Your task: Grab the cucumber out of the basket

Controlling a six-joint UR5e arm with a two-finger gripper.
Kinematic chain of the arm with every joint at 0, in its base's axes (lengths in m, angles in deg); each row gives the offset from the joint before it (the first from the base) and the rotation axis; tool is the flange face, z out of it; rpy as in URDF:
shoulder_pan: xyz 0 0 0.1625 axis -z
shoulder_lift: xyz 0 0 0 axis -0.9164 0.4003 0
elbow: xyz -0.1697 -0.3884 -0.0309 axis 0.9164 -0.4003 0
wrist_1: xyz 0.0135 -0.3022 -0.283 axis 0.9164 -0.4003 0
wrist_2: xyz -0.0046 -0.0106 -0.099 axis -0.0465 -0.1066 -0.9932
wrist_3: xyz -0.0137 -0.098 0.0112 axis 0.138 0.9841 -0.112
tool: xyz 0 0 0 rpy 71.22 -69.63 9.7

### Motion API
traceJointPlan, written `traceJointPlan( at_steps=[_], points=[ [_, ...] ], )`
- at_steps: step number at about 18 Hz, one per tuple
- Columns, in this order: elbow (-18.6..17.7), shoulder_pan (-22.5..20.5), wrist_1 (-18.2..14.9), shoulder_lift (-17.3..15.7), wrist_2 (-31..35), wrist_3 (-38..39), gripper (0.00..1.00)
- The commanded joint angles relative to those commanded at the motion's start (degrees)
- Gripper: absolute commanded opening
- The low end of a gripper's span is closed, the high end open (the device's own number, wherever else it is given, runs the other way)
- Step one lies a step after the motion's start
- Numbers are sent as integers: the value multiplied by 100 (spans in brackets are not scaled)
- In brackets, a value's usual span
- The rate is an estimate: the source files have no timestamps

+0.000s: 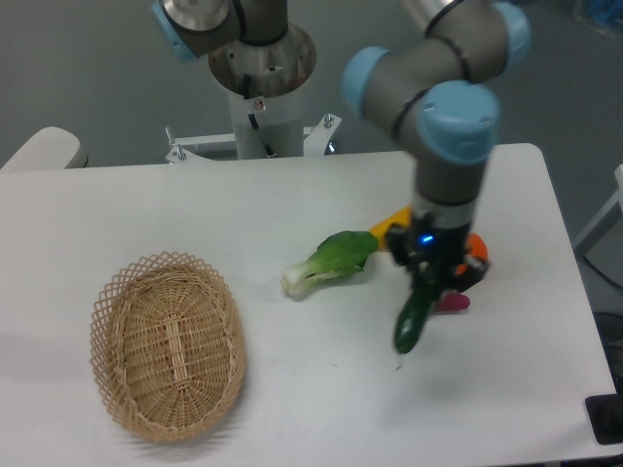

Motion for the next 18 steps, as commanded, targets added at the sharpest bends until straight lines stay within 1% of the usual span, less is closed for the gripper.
traceJointPlan(
  at_steps=[2, 7, 18],
  points=[
    [35, -71, 0, 18, -9, -133, 17],
    [141, -71, 0, 158, -18, -168, 17],
    [141, -62, 0, 176, -9, -168, 17]
  ],
)
